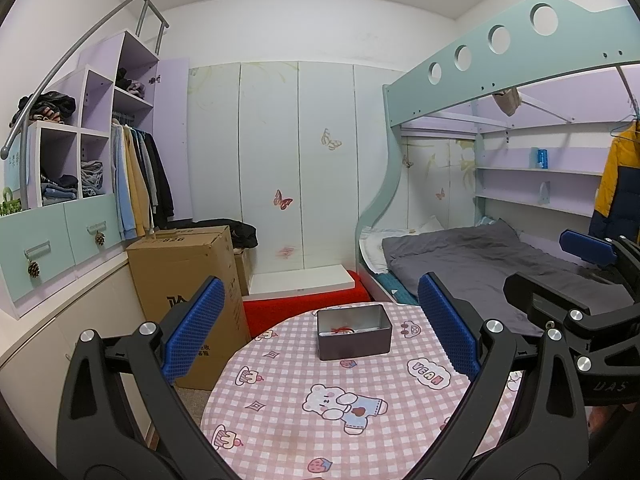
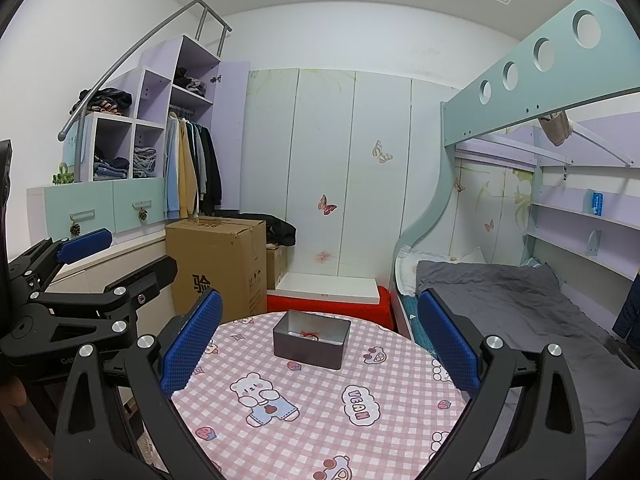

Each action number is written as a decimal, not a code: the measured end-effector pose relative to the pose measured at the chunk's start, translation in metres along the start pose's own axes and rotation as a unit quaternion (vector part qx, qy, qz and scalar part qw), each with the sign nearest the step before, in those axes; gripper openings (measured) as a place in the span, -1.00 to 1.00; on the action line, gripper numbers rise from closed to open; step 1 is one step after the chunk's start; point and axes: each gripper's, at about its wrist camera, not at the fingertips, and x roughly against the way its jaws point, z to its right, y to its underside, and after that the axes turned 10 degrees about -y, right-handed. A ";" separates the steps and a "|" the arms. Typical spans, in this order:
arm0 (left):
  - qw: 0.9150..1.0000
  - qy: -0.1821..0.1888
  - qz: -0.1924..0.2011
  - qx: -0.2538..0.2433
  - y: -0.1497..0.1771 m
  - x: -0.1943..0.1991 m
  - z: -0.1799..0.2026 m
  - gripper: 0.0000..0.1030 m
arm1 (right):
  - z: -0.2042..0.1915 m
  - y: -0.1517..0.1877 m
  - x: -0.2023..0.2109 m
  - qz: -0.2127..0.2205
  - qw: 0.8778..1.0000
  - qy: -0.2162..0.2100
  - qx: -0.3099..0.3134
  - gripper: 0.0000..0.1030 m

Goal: Organize jewelry

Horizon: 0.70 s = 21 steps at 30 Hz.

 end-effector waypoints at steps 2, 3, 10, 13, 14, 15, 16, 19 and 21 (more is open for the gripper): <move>1.000 -0.001 0.001 0.000 0.000 0.000 0.000 0.85 | 0.000 0.000 0.000 0.000 1.000 0.000 0.000 0.83; 1.000 -0.001 0.000 0.000 0.000 -0.002 -0.001 0.85 | 0.000 0.000 0.000 -0.001 1.000 0.000 0.000 0.83; 1.000 -0.002 0.000 -0.001 0.000 -0.003 0.000 0.85 | 0.000 0.000 -0.001 -0.003 1.000 0.001 -0.001 0.83; 1.000 -0.002 -0.001 -0.001 0.001 -0.004 -0.002 0.85 | 0.001 0.001 -0.003 -0.005 1.000 0.000 -0.002 0.83; 1.000 -0.002 -0.001 -0.001 0.002 -0.005 -0.002 0.85 | 0.002 0.001 -0.004 -0.006 1.000 0.000 -0.003 0.83; 1.000 -0.002 -0.002 0.000 0.002 -0.005 -0.002 0.85 | 0.003 0.000 -0.006 -0.007 1.000 0.000 -0.003 0.83; 1.000 -0.002 -0.003 -0.001 0.003 -0.006 -0.002 0.85 | 0.004 0.001 -0.006 -0.008 1.000 0.001 -0.003 0.83; 1.000 -0.002 -0.006 -0.001 0.004 -0.011 0.000 0.85 | 0.006 0.003 -0.009 -0.011 1.000 0.001 -0.005 0.83; 1.000 -0.002 -0.010 -0.002 0.006 -0.015 0.001 0.85 | 0.007 0.004 -0.012 -0.015 1.000 0.001 -0.007 0.83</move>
